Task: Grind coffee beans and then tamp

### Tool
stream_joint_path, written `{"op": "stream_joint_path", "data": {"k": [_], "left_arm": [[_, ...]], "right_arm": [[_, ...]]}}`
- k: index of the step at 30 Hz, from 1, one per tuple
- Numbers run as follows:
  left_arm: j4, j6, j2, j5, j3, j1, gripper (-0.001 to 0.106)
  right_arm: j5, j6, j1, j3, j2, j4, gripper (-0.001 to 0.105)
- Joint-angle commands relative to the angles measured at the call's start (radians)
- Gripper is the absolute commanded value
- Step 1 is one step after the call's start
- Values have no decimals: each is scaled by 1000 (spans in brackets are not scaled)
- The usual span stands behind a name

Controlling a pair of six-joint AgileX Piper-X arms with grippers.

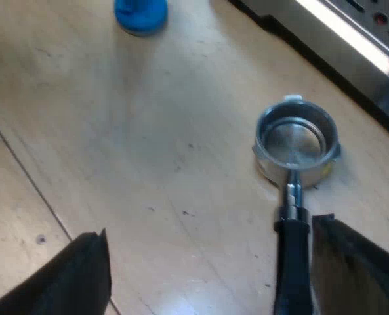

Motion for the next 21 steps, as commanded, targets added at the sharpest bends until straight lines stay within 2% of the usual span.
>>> {"op": "stream_joint_path", "data": {"k": [1,4,9,12,13,14,16,19,21], "left_arm": [[-3,-15,1,-29,-44,-5,66],[1,-56,1,-46,-69,-5,66],[9,-109,1,-47,-94,-5,66],[18,-112,1,-78,-101,-5,66],[35,-112,1,-134,-105,-5,72],[42,-112,1,-145,-105,-5,74],[54,-112,1,-176,-104,-5,78],[61,-112,1,-193,-104,-5,78],[61,-112,1,-232,-104,-5,78]], "right_arm": [[69,-13,47,-3,-6,-67,70],[133,-13,84,12,-6,-128,70],[135,-13,93,83,-6,-264,70],[135,-59,93,140,-3,-381,70],[135,-69,93,159,2,-424,70],[135,-75,93,173,5,-457,70],[131,-80,93,196,20,-525,70],[120,-80,93,223,62,-621,70],[120,-80,93,223,93,-638,70]]}}
